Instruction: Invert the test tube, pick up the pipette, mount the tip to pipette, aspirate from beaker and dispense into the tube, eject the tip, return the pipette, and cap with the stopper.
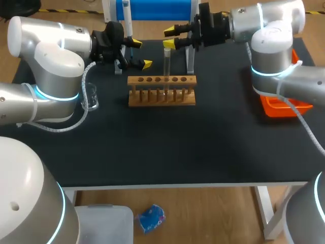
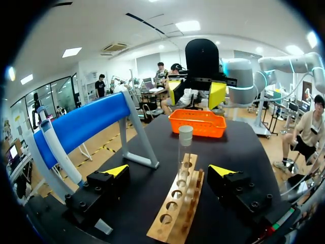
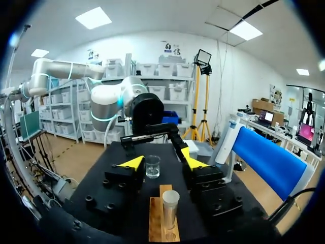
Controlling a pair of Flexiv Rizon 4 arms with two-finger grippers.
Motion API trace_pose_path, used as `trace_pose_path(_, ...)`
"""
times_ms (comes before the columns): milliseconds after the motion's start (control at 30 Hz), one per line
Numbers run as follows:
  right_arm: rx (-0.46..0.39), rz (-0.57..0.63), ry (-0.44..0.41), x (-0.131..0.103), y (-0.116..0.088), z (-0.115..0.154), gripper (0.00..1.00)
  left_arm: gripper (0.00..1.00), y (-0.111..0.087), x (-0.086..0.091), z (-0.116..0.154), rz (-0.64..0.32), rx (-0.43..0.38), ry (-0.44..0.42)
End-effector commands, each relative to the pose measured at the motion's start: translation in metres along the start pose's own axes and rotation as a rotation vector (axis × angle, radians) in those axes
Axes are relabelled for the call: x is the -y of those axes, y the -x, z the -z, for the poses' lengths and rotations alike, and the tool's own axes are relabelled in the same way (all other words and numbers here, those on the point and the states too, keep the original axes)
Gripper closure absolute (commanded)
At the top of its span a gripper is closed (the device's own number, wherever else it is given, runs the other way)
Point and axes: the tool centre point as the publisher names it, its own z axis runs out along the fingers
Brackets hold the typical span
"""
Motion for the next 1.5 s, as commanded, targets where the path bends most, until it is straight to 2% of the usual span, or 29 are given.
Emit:
trace_pose_path(33,-0.02,-0.005,0.061,0.009,0.003,-0.003,1.0,0.0,0.0,-0.001,0.0,-0.001,0.001,-0.002)
trace_pose_path(600,-0.038,-0.029,0.095,0.019,0.006,-0.01,1.0,0.0,0.0,-0.001,0.0,-0.001,0.001,-0.002)
trace_pose_path(1500,-0.028,-0.085,0.113,0.048,0.0,-0.013,1.0,0.0,0.0,-0.001,0.0,-0.001,0.001,-0.002)
